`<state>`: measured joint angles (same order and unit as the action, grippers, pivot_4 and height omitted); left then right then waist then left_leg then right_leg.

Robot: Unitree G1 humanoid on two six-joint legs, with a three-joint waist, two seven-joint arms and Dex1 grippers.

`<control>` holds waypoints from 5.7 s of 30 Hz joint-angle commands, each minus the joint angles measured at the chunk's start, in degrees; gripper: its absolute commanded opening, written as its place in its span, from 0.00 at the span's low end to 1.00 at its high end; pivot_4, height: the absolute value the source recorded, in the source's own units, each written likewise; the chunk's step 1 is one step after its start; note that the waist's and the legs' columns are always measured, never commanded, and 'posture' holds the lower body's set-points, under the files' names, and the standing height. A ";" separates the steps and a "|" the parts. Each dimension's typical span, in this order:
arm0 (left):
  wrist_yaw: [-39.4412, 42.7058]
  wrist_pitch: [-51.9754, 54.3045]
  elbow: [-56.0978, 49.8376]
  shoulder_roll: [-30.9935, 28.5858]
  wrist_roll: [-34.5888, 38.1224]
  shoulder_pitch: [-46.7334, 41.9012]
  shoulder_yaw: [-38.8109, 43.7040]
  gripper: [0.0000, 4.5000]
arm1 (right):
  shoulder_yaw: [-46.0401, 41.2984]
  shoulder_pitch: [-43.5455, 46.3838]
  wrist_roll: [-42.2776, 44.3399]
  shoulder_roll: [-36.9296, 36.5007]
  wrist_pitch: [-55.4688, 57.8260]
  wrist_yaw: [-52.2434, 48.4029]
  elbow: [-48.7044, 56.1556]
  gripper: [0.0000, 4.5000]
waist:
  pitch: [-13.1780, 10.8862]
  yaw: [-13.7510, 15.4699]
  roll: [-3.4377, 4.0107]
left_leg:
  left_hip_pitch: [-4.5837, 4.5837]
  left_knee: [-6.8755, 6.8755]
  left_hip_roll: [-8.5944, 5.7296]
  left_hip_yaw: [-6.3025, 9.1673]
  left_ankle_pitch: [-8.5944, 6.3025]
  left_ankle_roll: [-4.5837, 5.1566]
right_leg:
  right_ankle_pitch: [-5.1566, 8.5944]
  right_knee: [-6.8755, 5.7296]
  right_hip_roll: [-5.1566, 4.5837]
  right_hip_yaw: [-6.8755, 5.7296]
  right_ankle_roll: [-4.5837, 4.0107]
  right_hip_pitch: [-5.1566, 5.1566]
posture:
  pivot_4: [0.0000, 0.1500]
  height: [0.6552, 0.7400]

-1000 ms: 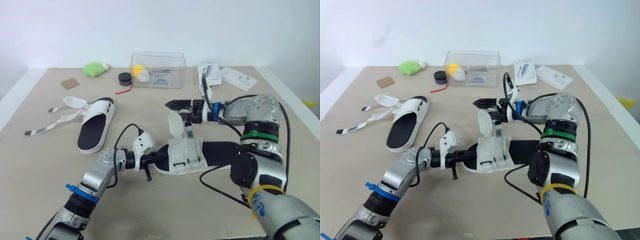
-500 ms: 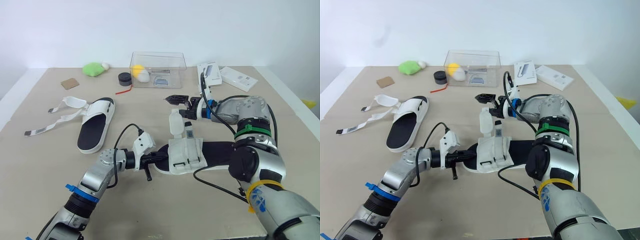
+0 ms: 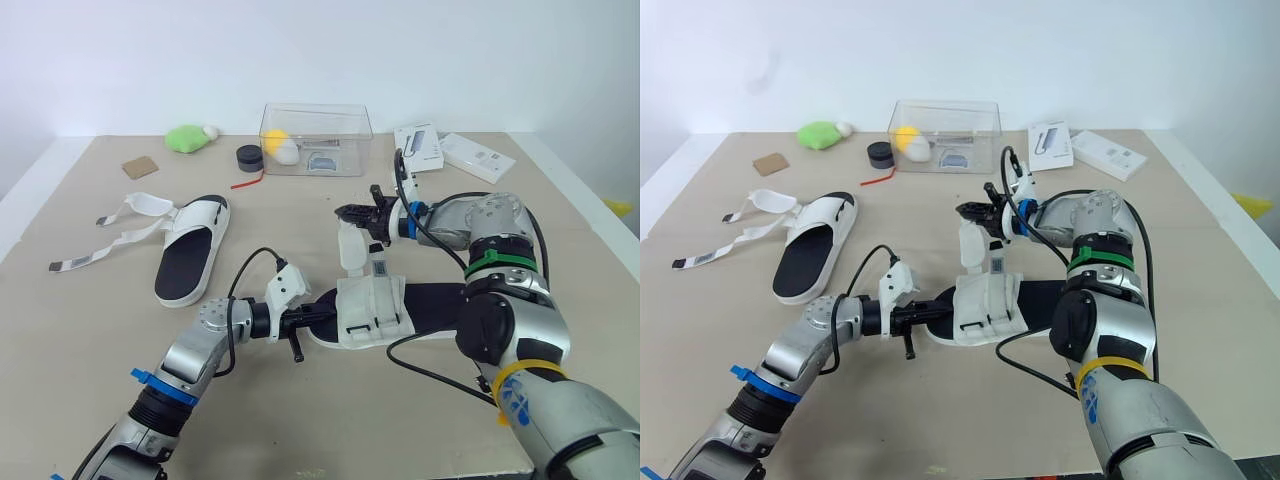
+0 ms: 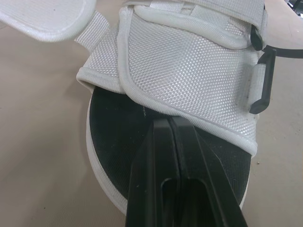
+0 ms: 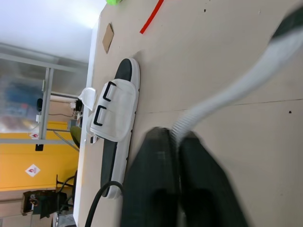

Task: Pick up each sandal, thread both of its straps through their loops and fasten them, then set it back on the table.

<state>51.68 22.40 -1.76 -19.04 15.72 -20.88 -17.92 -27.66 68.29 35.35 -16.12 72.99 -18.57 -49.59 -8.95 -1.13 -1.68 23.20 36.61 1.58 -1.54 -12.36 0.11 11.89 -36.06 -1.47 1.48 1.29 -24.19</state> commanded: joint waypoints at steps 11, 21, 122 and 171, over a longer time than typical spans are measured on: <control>-1.14 1.91 2.63 -0.86 -2.62 2.12 -1.99 0.00 | 27.55 -26.46 -7.46 -7.25 -44.26 -39.96 48.82 0.01 | 0.01 0.10 0.03 | 0.05 -0.01 -0.03 0.09 -0.01 -0.01 | 0.07 0.01 0.02 -0.05 0.09 0.00 | 1.00 1.00; -1.01 1.87 2.70 -1.04 -2.59 2.33 -2.16 0.00 | 36.90 -35.54 -24.22 -12.60 -102.01 -55.71 42.99 0.01 | 0.00 0.00 0.04 | -0.12 0.01 -0.05 0.05 -0.01 -0.04 | 0.08 -0.02 0.10 -0.04 -0.04 0.06 | 1.00 1.00; -1.15 0.84 4.35 0.21 -2.98 3.19 -3.30 0.00 | 27.03 -27.45 50.68 -25.70 19.51 4.87 50.44 0.01 | 0.08 1.56 -0.14 | -0.61 0.01 0.03 0.45 -0.45 -0.06 | 0.79 -0.01 -0.03 -0.33 -0.30 0.73 | 1.00 1.00; -0.92 0.74 4.65 -0.10 -3.09 3.50 -3.34 0.00 | 32.17 -32.80 49.43 -32.54 16.83 2.78 65.13 0.01 | 0.09 1.56 -0.10 | -0.46 0.00 0.02 0.69 -0.56 0.12 | 0.86 0.25 -0.09 -0.38 -0.30 0.71 | 1.00 1.00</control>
<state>51.59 21.05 -1.39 -17.67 15.69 -19.52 -19.36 4.56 36.06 84.53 -47.35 87.89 -13.90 13.48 -8.86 0.43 -1.79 22.75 36.60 1.59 -0.85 -12.92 0.23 12.76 -35.79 -1.56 1.09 0.99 -23.49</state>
